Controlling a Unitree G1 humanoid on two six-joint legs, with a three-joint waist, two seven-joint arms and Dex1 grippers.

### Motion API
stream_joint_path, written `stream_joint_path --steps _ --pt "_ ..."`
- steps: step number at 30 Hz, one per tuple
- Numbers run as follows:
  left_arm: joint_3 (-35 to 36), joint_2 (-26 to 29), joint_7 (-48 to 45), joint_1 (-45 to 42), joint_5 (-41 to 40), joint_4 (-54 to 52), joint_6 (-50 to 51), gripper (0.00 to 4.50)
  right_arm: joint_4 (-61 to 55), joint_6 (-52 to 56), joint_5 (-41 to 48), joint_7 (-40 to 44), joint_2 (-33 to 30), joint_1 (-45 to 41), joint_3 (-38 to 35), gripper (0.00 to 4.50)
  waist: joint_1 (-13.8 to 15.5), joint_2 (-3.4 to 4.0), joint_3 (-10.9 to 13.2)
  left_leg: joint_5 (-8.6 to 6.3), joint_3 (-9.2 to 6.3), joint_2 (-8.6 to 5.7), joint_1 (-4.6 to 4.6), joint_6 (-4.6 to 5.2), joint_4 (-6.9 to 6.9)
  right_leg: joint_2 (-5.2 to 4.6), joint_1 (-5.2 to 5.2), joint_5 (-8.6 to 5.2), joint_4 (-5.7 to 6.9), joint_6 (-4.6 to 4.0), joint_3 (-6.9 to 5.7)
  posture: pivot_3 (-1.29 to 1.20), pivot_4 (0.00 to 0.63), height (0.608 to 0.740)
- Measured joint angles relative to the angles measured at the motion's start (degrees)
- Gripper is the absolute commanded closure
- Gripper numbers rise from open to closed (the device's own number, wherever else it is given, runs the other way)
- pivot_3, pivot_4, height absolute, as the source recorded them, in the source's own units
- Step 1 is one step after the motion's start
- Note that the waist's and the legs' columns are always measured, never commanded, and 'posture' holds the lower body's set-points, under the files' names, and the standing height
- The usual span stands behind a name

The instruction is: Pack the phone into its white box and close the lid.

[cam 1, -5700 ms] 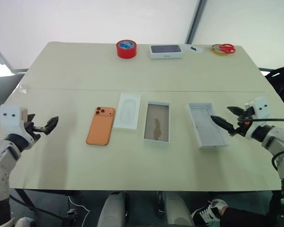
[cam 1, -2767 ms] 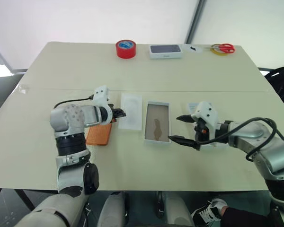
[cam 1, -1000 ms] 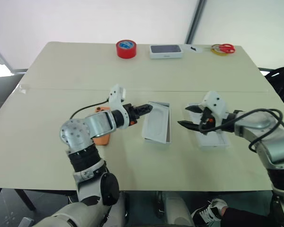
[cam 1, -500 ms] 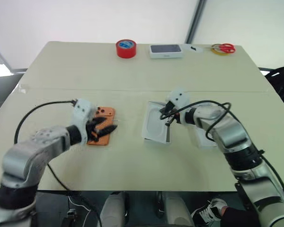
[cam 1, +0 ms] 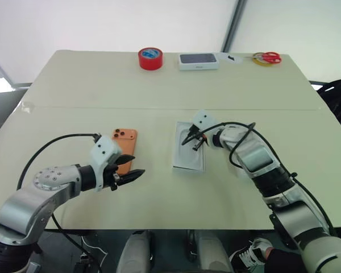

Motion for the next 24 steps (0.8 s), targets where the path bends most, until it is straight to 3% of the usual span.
stream_joint_path --steps 10,18,22,24 --pt "0.0 -0.7 1.5 0.3 0.0 -0.6 0.0 1.55 0.7 -6.3 -2.9 2.3 -0.2 0.0 0.1 4.49 -0.1 0.01 0.0 0.0 -0.02 0.02 0.0 0.0 0.0 0.02 0.0 0.05 0.0 0.1 0.0 0.0 0.15 0.73" --pt "1.5 -2.7 4.0 -0.2 -0.3 1.0 0.8 1.55 -10.8 -7.5 -0.6 10.5 -3.0 4.2 0.1 4.49 0.1 0.01 0.0 0.0 -0.12 0.04 0.0 0.0 0.0 0.02 0.0 0.06 -0.01 0.12 -0.01 0.0 0.15 0.73" --pt "9.1 -7.8 10.9 -4.1 -3.0 8.1 6.3 0.21 -14.8 -4.8 0.5 11.8 -1.6 5.7 0.1 4.5 0.1 -0.02 0.0 0.0 -0.21 0.05 0.04 0.0 0.01 0.06 0.02 0.08 0.05 0.15 -0.02 0.0 0.15 0.73" --pt "13.5 -9.5 15.1 -6.4 -3.9 12.2 9.5 0.1 -14.9 -2.6 0.3 10.4 1.6 5.1 0.3 4.5 -0.2 -0.04 0.0 0.01 -0.22 0.07 0.06 -0.01 0.0 0.12 0.0 0.08 0.11 0.16 -0.02 0.0 0.15 0.73"
